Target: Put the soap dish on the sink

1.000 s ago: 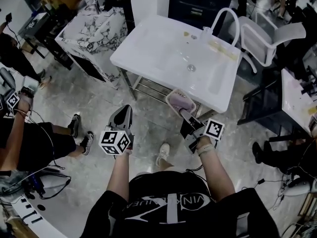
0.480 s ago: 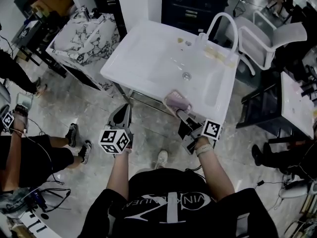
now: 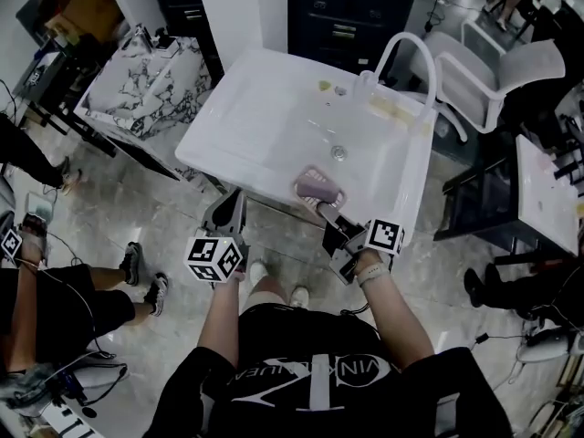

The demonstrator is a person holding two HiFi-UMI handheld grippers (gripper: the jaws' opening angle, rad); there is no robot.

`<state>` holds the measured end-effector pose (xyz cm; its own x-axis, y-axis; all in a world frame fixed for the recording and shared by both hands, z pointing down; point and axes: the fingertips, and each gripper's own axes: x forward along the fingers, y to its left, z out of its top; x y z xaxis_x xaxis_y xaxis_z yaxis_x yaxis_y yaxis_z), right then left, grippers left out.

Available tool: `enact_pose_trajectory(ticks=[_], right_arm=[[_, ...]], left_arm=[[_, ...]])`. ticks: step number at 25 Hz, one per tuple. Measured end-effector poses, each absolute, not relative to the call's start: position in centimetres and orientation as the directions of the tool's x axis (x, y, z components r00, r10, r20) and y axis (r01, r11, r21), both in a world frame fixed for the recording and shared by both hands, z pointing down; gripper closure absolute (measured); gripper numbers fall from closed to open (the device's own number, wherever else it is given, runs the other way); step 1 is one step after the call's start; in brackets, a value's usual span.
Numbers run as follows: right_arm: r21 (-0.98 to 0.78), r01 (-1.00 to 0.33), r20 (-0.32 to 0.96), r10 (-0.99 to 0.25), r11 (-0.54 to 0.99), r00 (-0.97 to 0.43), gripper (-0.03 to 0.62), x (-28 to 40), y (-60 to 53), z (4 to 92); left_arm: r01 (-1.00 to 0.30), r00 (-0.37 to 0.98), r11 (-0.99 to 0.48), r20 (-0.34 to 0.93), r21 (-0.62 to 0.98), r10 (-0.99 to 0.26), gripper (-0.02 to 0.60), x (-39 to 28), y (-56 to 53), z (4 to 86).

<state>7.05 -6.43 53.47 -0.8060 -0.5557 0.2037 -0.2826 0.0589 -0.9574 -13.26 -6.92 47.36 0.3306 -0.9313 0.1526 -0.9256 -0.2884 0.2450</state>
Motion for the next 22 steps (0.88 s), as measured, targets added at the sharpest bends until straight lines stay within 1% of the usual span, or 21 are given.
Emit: enact_pose_trajectory(ticks=[14,22], right_arm=[[-0.959,-0.274,0.184,-0.591,0.066,-0.786,0.522,3.5,-17.0,52.0],[-0.956,-0.289,0.207,-0.589,0.047,-0.781,0.522,1.5,-22.8,52.5]], left_arm=[[-0.891,0.426,-0.392,0.125,0.227,-0.896,0.566,-14.9,-20.0,45.6],[-0.879,0.452,-0.411,0.150,0.240,-0.879,0.566,-16.0,-26.5,46.4]])
